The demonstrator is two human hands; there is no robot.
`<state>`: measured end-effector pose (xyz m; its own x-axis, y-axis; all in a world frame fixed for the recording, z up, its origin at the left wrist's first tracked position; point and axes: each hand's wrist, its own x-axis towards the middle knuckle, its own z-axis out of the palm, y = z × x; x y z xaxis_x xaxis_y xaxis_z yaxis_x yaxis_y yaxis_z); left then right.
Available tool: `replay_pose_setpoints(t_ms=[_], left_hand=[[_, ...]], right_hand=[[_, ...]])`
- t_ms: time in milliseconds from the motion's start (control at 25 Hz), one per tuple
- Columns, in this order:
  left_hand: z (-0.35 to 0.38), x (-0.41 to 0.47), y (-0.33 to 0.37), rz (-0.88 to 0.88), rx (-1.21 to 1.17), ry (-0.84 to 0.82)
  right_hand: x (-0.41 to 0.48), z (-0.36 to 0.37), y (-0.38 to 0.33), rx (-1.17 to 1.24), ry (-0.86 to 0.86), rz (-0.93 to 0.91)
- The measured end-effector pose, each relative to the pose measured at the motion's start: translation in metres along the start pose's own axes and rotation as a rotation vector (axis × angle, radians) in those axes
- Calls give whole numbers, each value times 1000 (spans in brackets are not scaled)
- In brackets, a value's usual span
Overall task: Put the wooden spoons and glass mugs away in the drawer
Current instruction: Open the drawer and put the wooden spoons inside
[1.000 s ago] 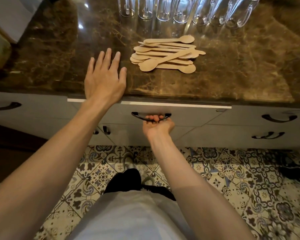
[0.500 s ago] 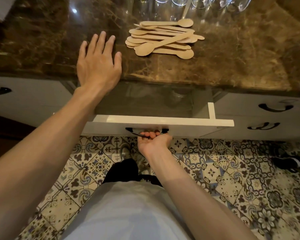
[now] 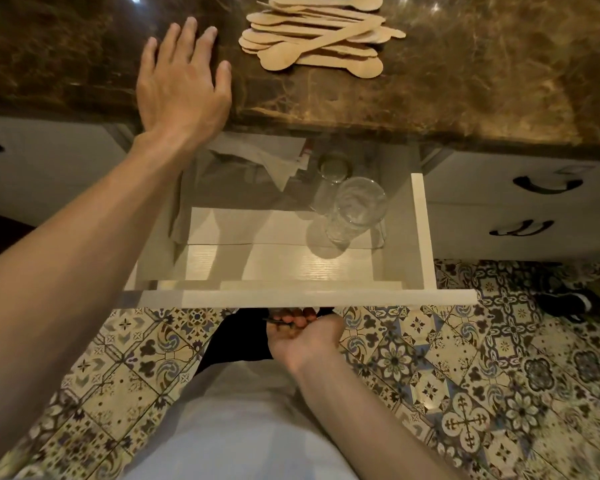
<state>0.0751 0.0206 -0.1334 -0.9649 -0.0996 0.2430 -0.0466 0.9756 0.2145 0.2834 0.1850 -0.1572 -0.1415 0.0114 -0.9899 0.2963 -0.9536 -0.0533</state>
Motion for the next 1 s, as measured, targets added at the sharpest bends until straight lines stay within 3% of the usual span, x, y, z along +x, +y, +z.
replay_pose_setpoints(t_ms=[280, 440, 520, 600, 680, 760, 840, 1000], left_hand=[[-1, 0, -1, 7, -8, 4], [-1, 0, 1, 4, -8, 3], [-1, 0, 2, 0, -8, 2], [-2, 0, 3, -8, 1, 4], [-2, 1, 4, -18, 3, 7], [-3, 2, 5, -21, -4, 13], [-4, 2, 4, -14, -7, 25], [-3, 2, 2, -6, -20, 45]], right_hand=[[-5, -12, -2, -62, 20, 12], [-26, -30, -19, -254, 70, 24], [-49, -40, -28, -346, -52, 53], [-78, -31, -37, -504, -332, 75], [-101, -2, -51, -800, -624, -112], [-116, 40, -67, -1057, -784, -515], [-123, 84, -81, -1172, -813, -804], [-119, 152, -90, -1237, -839, -1007]])
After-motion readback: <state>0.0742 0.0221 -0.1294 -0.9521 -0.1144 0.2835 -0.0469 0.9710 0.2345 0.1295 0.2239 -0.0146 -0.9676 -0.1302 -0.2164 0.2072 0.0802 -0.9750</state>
